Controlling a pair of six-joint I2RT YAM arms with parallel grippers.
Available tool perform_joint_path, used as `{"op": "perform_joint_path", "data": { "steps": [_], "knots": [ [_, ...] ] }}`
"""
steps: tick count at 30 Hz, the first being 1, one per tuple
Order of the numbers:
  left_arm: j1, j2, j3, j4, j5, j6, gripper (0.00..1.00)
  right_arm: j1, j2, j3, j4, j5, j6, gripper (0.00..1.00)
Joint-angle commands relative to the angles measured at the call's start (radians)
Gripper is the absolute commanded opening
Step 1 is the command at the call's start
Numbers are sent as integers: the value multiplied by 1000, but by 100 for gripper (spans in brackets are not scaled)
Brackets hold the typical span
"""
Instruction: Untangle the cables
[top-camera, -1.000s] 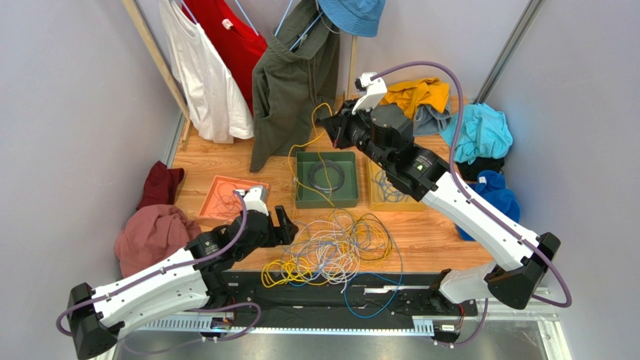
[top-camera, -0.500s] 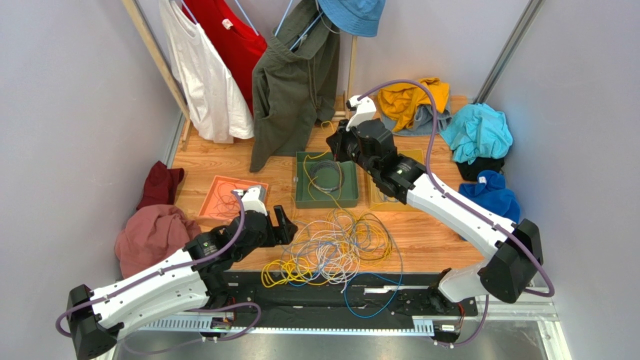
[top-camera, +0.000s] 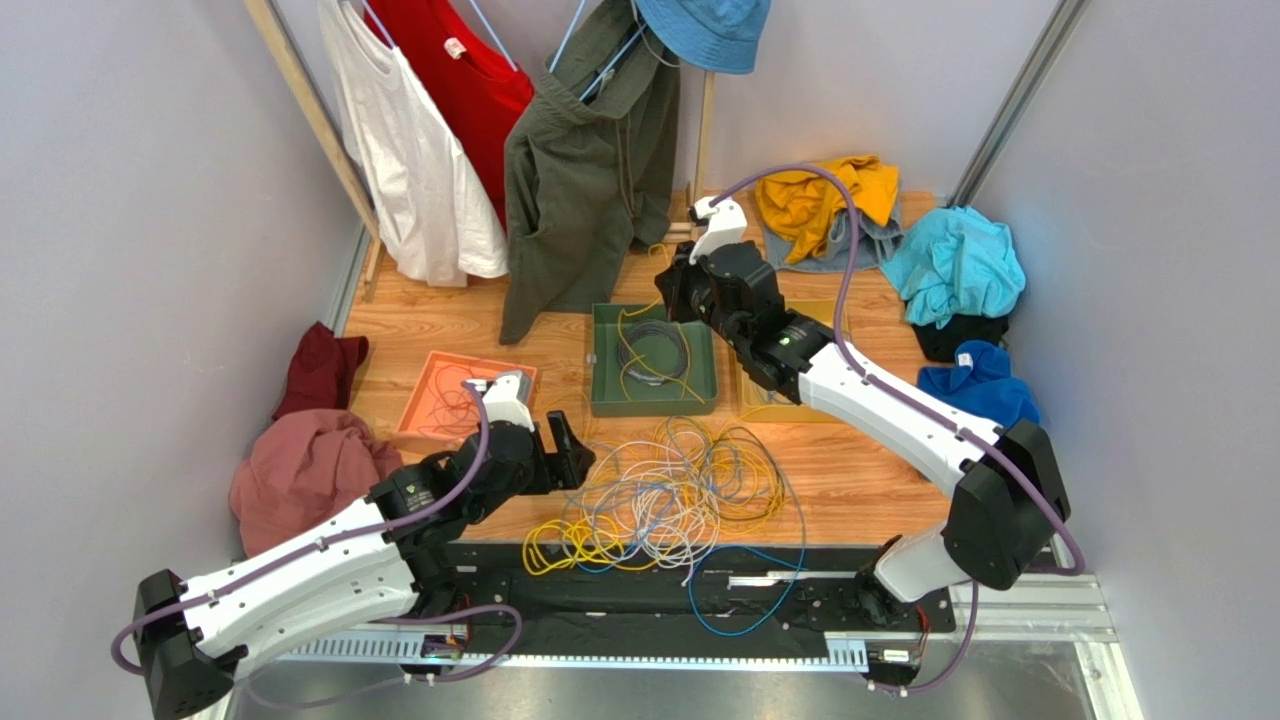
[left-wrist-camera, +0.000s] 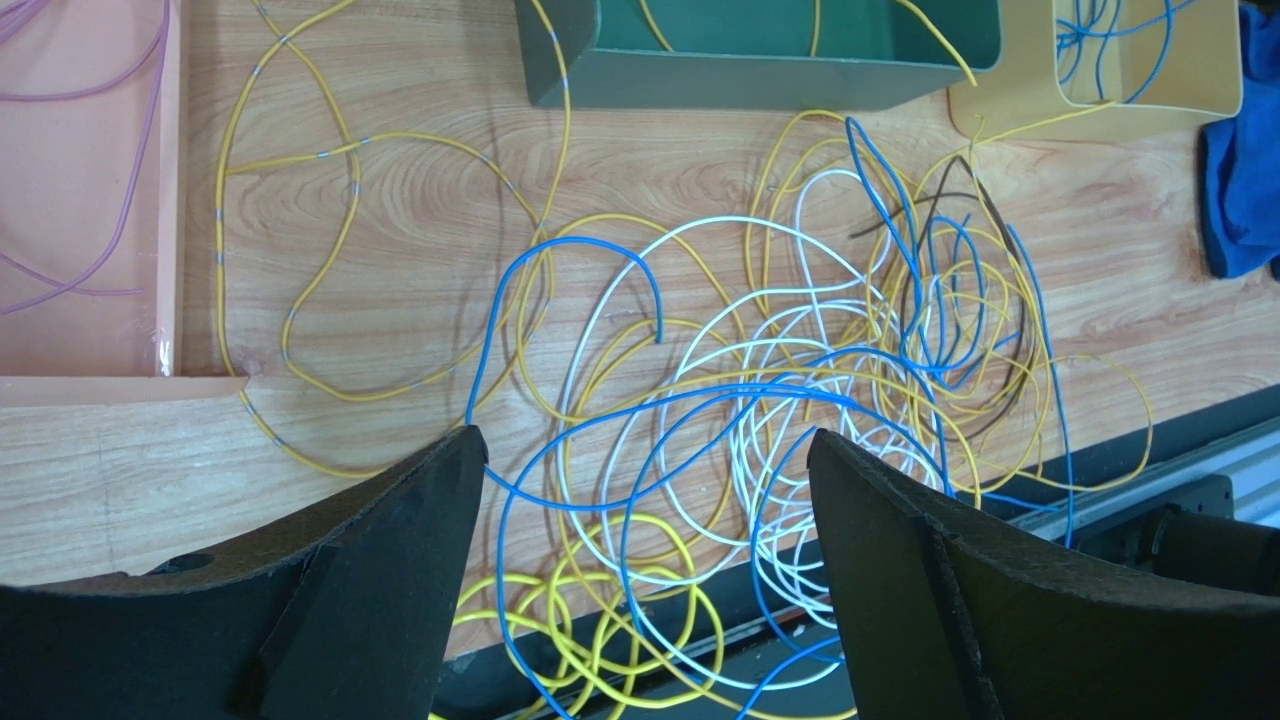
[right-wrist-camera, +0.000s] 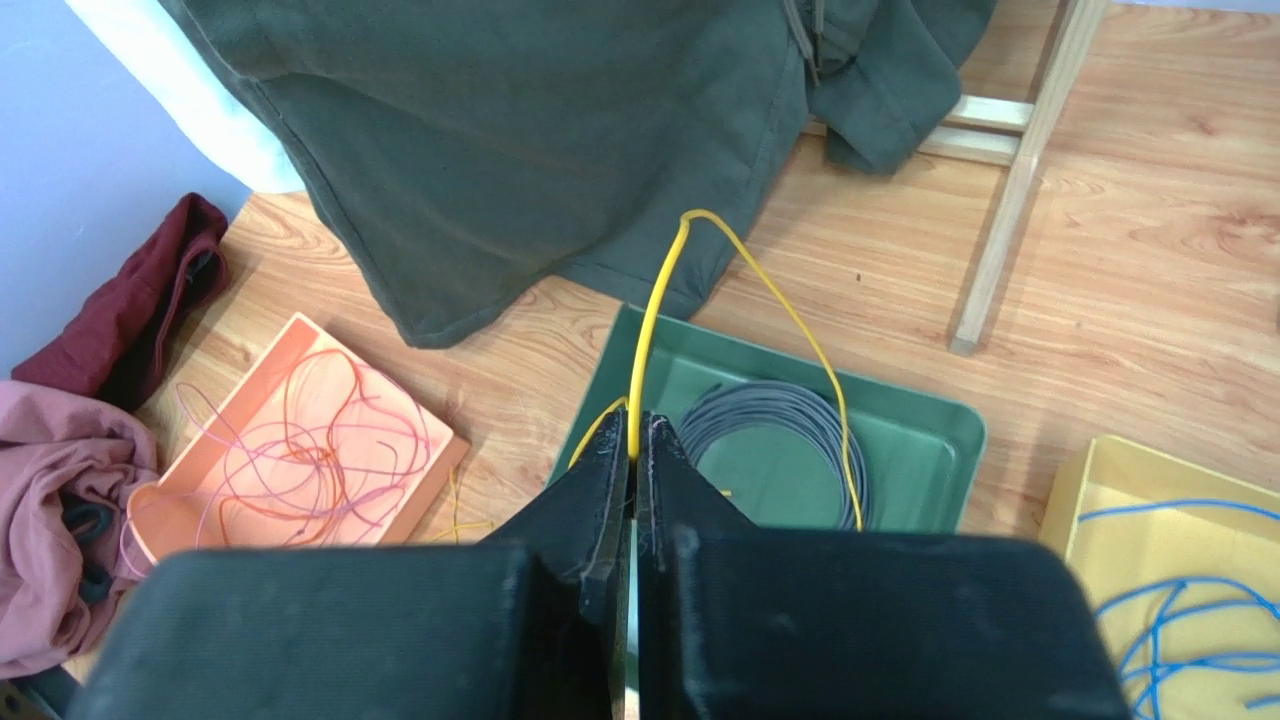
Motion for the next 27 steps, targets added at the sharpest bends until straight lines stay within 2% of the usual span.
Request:
{"op": "perform_joint_path", "data": {
  "steps": [1, 5, 12, 21, 25, 26, 27],
  "knots": [
    [-5, -6, 8, 2, 3, -7, 88, -7, 57, -9, 74, 21, -20, 0],
    [-5, -15, -9, 0, 9, -14, 88, -5, 60, -147, 137, 4, 29, 0],
    [-5, -20, -12, 4, 9, -14, 88, 2, 63, -282, 178, 2, 81, 0],
    [-5, 1, -6, 13, 25, -14, 88, 2, 119, -296, 157, 2, 106, 0],
    [-5, 1, -6, 13, 26, -16, 87, 2, 185, -200, 67, 2, 75, 0],
    [-3, 0, -8, 11, 25, -14, 87, 4, 210, -154, 45, 5, 78, 4],
    [-3, -2, -5, 7, 25, -13, 87, 2, 216, -144, -8, 22, 83, 15]
  ]
}}
